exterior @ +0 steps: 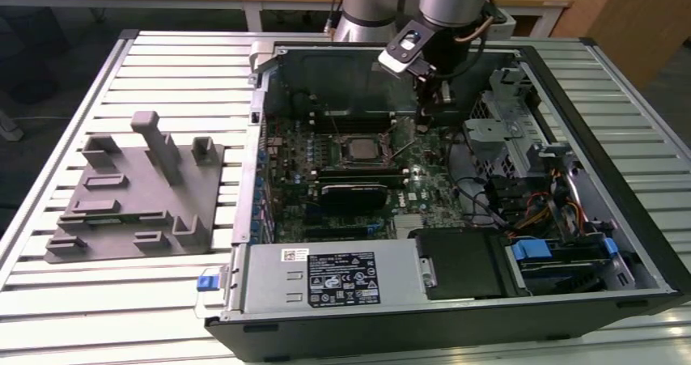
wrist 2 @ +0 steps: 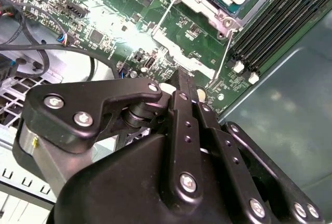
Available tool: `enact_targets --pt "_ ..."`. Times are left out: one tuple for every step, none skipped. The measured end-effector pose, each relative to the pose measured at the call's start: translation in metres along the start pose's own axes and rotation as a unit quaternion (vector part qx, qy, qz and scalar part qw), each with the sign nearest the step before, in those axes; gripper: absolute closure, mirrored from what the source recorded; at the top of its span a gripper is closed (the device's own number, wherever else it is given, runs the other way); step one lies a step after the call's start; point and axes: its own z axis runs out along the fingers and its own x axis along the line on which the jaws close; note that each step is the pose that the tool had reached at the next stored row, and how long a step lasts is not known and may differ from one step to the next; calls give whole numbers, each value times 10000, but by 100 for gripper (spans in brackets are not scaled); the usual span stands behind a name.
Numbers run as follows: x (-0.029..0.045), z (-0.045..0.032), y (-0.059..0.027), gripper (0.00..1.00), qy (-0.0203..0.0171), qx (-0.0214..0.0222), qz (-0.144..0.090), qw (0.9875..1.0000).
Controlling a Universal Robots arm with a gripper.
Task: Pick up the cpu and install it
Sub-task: 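Close the cpu cover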
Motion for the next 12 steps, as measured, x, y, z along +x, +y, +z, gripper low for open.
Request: enact_targets --pt "1 10 4 89 -1 0 0 10000" --pt "1 23 4 89 -1 0 0 10000" --pt "2 41 4 89 0 0 0 10000" --pt "3 59 3 89 0 0 1 10000" --pt "4 77 3 89 0 0 0 10000" --pt "5 95 3 89 -1 0 0 10000" --pt "5 109 3 89 -1 0 0 10000" --pt "6 115 3 89 0 0 0 10000" --pt "6 117 1 89 -1 0 0 10000" --pt "6 118 -6 89 -1 0 -1 10000" --pt "7 118 -16 89 -1 0 -1 10000" --pt "8 118 -28 89 -1 1 0 10000"
